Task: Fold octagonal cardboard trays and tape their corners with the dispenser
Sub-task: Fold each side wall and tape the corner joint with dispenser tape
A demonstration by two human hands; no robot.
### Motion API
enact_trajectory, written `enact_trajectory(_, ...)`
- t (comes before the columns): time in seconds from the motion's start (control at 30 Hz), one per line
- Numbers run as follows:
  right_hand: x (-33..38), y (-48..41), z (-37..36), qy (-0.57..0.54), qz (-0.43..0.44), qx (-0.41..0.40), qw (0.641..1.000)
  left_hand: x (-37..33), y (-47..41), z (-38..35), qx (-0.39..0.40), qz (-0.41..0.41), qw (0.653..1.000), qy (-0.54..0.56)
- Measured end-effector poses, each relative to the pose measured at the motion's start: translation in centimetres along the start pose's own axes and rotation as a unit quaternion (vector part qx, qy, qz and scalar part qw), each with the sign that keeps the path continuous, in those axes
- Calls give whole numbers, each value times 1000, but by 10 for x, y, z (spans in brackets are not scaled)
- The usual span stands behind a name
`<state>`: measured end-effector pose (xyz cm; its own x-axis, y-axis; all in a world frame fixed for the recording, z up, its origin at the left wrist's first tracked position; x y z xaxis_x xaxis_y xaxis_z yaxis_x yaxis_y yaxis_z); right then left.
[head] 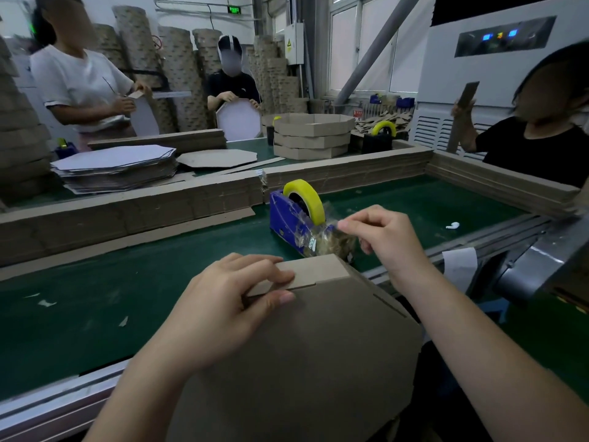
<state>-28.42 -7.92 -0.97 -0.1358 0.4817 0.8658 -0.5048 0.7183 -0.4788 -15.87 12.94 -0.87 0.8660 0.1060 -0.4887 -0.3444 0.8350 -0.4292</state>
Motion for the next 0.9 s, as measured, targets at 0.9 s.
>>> enact_trajectory(0.9, 33, 132, -78, -261, -207, -168, 928, -2, 12, 4, 64, 12, 996, 69)
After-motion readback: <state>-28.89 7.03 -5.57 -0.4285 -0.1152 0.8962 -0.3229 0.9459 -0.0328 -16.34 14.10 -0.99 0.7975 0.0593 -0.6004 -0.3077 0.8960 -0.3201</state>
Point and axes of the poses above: each hand's wrist, its own y-axis away from the middle knuckle, its own z-axis out of the back of the hand, x = y × z, the point moved 3 cm from there along -y, towards the middle knuckle, and after that the axes turned 9 degrees about z, right-handed, at the moved point
